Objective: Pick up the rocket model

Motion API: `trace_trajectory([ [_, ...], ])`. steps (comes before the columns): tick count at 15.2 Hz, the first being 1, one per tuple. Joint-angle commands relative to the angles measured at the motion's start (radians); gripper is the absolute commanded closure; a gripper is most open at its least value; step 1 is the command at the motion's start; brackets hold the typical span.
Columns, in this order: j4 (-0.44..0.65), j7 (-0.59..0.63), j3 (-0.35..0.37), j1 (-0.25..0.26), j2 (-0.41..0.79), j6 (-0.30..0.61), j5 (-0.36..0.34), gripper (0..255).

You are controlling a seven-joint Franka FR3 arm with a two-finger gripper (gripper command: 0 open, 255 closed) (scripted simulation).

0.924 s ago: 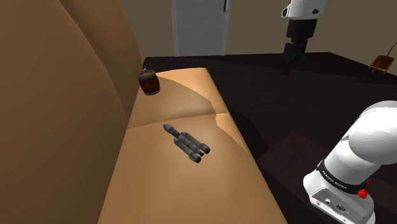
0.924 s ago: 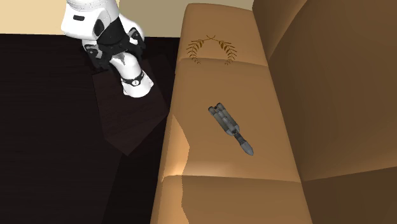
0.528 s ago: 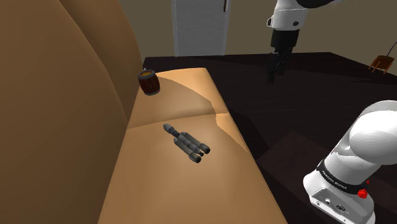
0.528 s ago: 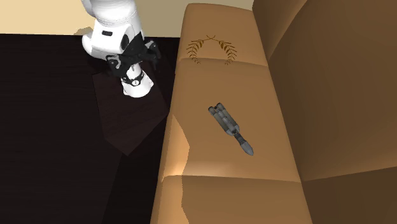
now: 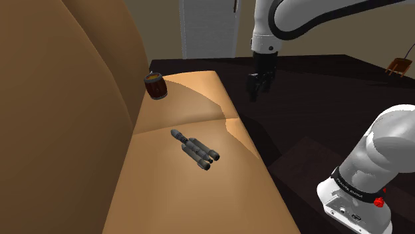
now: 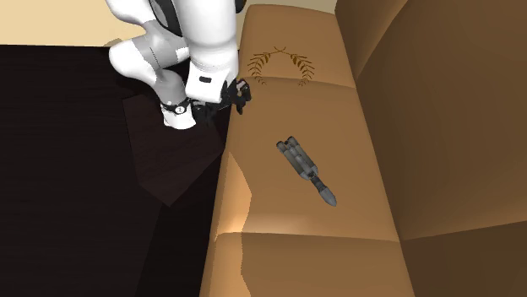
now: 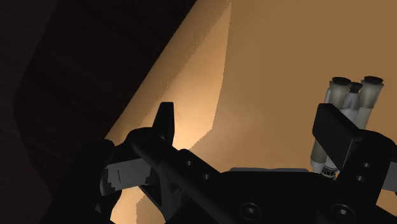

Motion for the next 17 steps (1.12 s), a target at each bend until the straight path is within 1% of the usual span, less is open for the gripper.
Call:
trace_trajectory([
  [1, 0.014, 0.041, 0.033, 0.006, 0.061, 0.053, 0.001, 0],
  [5, 0.064, 0.123, 0.093, 0.010, 0.201, 0.148, -0.022, 0],
  [8, 0.116, 0.192, 0.133, 0.013, 0.314, 0.209, -0.058, 0],
  [13, 0.230, 0.319, 0.177, 0.030, 0.514, 0.284, -0.152, 0],
  [17, 0.347, 0.419, 0.185, 0.065, 0.679, 0.315, -0.244, 0],
])
